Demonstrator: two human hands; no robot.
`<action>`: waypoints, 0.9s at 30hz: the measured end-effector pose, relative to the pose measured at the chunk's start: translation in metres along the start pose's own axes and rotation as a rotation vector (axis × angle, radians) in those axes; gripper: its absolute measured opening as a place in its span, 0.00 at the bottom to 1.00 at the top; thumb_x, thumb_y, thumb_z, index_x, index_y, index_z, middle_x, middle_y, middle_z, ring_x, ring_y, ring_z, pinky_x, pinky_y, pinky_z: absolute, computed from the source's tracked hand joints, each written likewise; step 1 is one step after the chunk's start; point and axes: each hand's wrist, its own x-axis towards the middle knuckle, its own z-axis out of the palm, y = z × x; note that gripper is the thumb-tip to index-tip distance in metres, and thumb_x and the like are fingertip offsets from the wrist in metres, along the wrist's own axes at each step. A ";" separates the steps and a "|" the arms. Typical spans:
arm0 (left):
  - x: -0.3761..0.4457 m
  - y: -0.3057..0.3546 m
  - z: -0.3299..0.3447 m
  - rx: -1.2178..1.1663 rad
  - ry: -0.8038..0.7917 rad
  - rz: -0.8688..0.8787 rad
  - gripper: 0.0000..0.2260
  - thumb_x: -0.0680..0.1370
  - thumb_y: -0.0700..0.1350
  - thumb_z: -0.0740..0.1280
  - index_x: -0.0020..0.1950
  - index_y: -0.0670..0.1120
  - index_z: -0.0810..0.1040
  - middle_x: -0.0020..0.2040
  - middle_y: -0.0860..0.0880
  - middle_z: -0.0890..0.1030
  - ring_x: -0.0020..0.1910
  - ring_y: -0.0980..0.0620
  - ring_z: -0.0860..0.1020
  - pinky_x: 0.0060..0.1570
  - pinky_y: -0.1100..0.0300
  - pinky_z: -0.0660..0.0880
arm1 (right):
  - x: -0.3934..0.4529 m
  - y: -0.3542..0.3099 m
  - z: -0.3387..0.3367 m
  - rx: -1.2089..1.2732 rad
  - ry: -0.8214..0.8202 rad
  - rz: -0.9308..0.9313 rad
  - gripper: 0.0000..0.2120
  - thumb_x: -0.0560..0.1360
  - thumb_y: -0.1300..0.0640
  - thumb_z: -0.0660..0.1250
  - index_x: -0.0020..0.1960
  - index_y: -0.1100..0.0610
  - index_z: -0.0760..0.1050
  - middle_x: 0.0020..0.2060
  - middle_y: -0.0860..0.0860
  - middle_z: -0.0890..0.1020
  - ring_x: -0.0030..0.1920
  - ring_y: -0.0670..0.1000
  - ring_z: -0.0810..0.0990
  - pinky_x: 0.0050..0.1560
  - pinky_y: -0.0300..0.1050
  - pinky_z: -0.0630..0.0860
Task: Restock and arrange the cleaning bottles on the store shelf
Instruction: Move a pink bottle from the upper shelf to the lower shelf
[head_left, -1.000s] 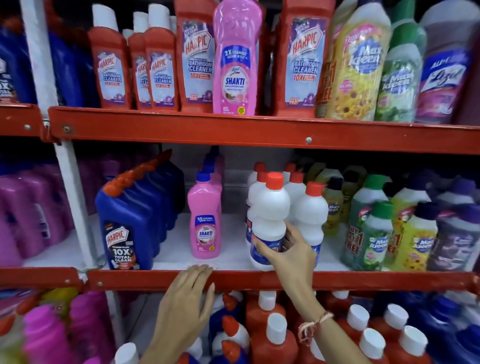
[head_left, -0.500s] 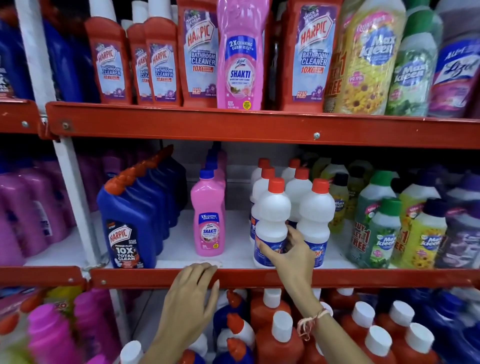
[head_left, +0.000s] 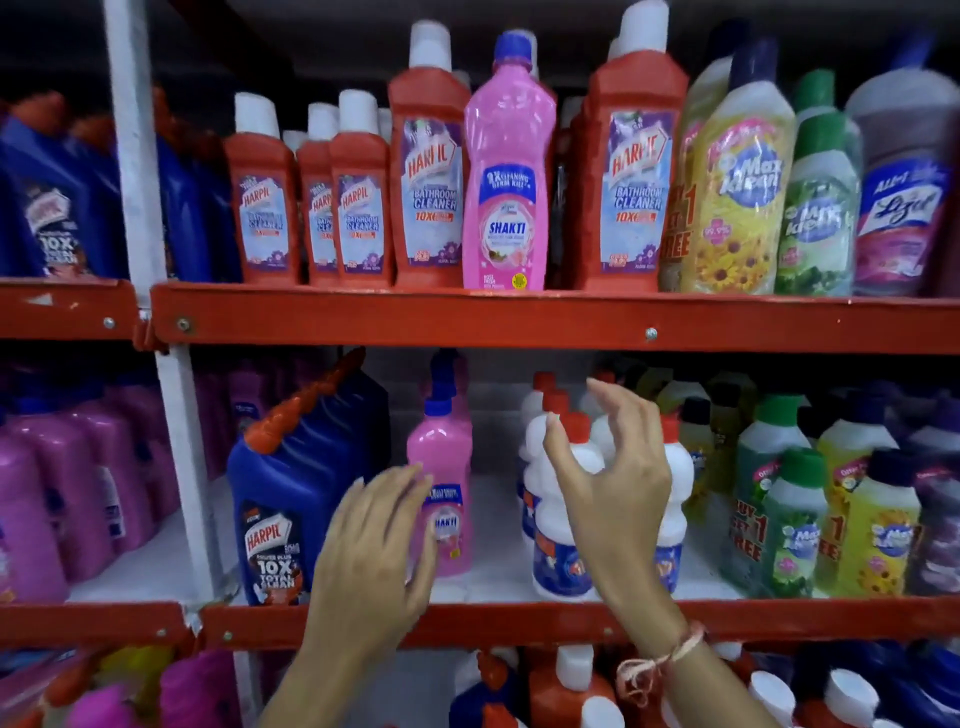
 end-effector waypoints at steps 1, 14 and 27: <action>0.012 -0.003 -0.006 0.026 0.051 0.023 0.21 0.77 0.48 0.60 0.66 0.40 0.76 0.66 0.44 0.78 0.66 0.46 0.75 0.69 0.45 0.66 | 0.011 -0.010 0.004 -0.004 0.019 -0.051 0.17 0.73 0.57 0.73 0.61 0.58 0.76 0.56 0.52 0.78 0.57 0.51 0.77 0.58 0.40 0.73; 0.095 -0.032 -0.034 0.219 0.158 0.030 0.26 0.78 0.49 0.59 0.76 0.42 0.63 0.78 0.45 0.63 0.77 0.47 0.60 0.73 0.38 0.61 | 0.116 -0.080 0.074 -0.275 -0.041 -0.109 0.45 0.68 0.36 0.70 0.74 0.60 0.58 0.65 0.56 0.70 0.64 0.55 0.69 0.58 0.45 0.71; 0.084 -0.047 -0.035 0.237 0.083 0.039 0.28 0.78 0.50 0.58 0.77 0.44 0.60 0.79 0.46 0.60 0.78 0.47 0.58 0.73 0.39 0.60 | 0.144 -0.089 0.084 -0.416 -0.001 -0.014 0.41 0.60 0.34 0.75 0.58 0.61 0.67 0.53 0.56 0.74 0.53 0.57 0.78 0.38 0.46 0.69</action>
